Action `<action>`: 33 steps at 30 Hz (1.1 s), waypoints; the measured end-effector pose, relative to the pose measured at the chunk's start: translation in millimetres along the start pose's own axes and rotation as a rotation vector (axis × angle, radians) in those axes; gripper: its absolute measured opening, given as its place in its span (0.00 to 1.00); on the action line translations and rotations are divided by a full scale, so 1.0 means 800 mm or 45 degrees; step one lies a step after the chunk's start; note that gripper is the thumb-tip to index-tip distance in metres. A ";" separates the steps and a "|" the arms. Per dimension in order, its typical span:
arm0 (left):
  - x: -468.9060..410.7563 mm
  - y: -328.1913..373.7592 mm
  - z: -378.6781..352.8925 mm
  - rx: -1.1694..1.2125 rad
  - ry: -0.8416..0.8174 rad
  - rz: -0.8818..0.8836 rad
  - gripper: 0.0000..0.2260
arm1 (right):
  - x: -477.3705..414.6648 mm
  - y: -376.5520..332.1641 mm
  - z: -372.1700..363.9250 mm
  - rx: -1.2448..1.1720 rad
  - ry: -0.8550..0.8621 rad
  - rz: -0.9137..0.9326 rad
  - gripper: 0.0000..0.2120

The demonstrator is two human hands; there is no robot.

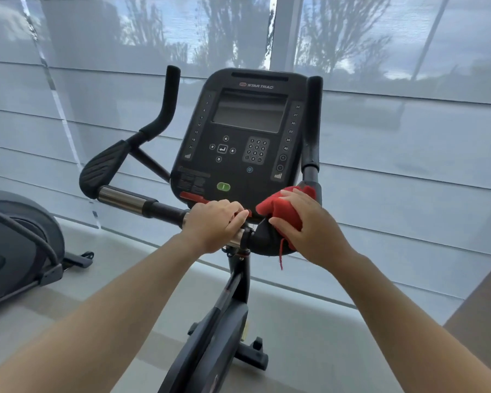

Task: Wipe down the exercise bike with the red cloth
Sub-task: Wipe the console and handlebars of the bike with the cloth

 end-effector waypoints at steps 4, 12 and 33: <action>-0.008 -0.002 0.006 0.190 0.035 -0.029 0.16 | 0.014 -0.006 0.011 -0.137 0.121 -0.011 0.06; -0.059 0.007 0.050 0.207 0.161 -0.123 0.15 | -0.020 0.020 0.077 -0.228 0.539 -0.108 0.07; -0.313 0.035 0.063 0.054 0.277 0.105 0.15 | -0.256 0.150 0.228 -0.323 0.570 0.256 0.07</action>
Point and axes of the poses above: each hand's wrist, its own x-axis away from the middle knuckle, its own z-axis out of the back of the hand, y = z × x, the point moved 7 cm from there along -x, towards the middle knuckle, and after that the axes turned 15 degrees about -x, right-handed, at the moved point
